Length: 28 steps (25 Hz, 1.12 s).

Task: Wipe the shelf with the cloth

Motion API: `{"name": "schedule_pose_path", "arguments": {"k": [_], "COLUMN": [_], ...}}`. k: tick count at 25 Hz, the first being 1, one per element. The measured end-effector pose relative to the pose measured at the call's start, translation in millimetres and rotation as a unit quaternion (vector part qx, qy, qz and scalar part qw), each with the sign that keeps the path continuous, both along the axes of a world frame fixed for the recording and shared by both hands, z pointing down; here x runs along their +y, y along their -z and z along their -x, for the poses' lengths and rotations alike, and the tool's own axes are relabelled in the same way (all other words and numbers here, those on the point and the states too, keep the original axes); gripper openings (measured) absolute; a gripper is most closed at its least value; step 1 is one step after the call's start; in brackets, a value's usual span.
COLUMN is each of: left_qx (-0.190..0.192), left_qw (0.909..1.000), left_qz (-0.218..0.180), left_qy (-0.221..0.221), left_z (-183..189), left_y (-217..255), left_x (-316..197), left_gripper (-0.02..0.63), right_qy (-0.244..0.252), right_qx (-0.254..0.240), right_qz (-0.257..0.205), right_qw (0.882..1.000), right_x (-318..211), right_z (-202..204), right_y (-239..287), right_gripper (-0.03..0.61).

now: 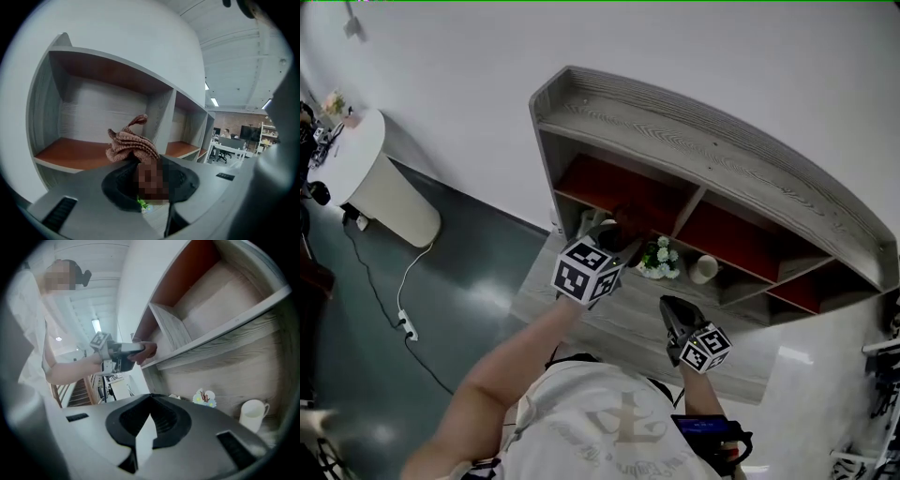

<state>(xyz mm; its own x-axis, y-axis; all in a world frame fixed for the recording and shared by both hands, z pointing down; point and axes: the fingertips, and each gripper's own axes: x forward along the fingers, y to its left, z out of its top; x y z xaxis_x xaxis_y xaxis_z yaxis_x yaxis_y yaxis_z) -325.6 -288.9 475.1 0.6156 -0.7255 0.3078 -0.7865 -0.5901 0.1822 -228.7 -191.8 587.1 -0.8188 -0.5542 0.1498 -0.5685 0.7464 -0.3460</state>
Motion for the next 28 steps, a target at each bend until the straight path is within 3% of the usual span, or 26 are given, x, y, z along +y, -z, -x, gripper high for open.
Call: {"name": "schedule_pose_path", "arguments": {"k": [4,10,16,21,28], "left_qx": [-0.012,-0.059,-0.137,-0.153,-0.204], "left_qw": [0.9992,0.9938,0.9827,0.9759,0.9655], "left_qz": [0.016,0.036,0.059,0.08,0.086], "left_qy": [-0.035,-0.087,-0.11,-0.133,-0.137], "left_z": [-8.4,-29.3,-47.0,-66.9,-65.2], "left_y": [8.3,11.9,-1.5,-13.5,-26.6], "left_x": [-23.7,-55.5,-79.6,-84.8,-90.5], "left_gripper": [0.1,0.098,0.098,0.096,0.092], "right_qy": [-0.029,-0.07,-0.097,-0.117,-0.121], "right_qx": [-0.004,0.004,0.01,0.005,0.001], "right_qz": [-0.006,-0.006,0.0,0.003,0.012], "right_qw": [1.0,0.998,0.995,0.993,0.993], "right_x": [1.3,7.7,12.9,14.7,16.7], "right_z": [3.4,-7.3,-19.9,-28.4,-26.2], "right_y": [5.0,4.1,-4.3,-7.6,-16.5], "right_gripper": [0.005,0.005,0.005,0.005,0.005]}}
